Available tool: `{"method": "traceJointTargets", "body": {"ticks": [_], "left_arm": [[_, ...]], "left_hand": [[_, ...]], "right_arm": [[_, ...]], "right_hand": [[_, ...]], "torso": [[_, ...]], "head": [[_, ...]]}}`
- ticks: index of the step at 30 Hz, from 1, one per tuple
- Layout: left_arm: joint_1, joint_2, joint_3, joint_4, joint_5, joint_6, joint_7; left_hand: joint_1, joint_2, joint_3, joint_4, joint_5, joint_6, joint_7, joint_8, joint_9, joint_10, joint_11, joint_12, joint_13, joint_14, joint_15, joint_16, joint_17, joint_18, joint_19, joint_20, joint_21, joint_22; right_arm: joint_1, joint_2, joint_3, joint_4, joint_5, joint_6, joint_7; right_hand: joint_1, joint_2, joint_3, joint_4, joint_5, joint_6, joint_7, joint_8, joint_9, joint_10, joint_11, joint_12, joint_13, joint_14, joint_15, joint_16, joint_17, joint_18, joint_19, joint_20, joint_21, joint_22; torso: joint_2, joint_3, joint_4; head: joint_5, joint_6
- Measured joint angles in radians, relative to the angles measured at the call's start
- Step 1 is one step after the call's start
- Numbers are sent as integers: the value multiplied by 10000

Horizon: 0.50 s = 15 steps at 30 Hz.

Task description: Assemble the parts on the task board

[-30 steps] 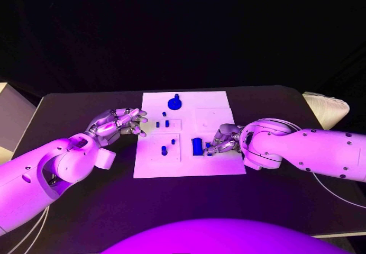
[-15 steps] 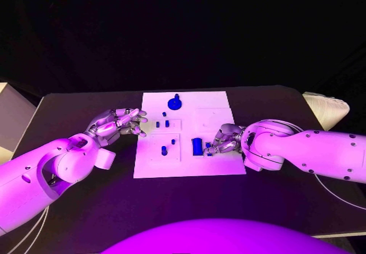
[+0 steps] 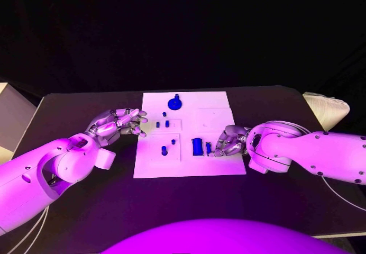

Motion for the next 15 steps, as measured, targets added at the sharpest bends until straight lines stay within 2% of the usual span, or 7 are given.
{"method": "traceJointTargets", "body": {"ticks": [7,15], "left_arm": [[0,3,0,0,0,0,-4],[0,3,0,-2,-1,0,-9]], "left_hand": [[0,0,0,0,0,0,0,0,1,-38,38,41,-1,0,0,0,-1,-1,0,0,0,-11],[0,0,1,0,0,0,0,0,1,-38,37,41,-1,0,0,0,-2,0,0,0,0,-11]], "right_arm": [[-11,66,0,-93,29,1,8],[-39,309,6,-339,25,-9,4]], "right_hand": [[154,267,42,96,-58,37,-37,77,-16,0,0,0,0,0,0,0,0,1,0,0,0,-1],[239,426,73,127,2,102,-32,118,-16,0,0,0,0,0,0,0,0,1,0,0,0,-2]], "torso": [[2,0,2],[5,-5,4]], "head": [[-30,4],[-37,-18]]}}
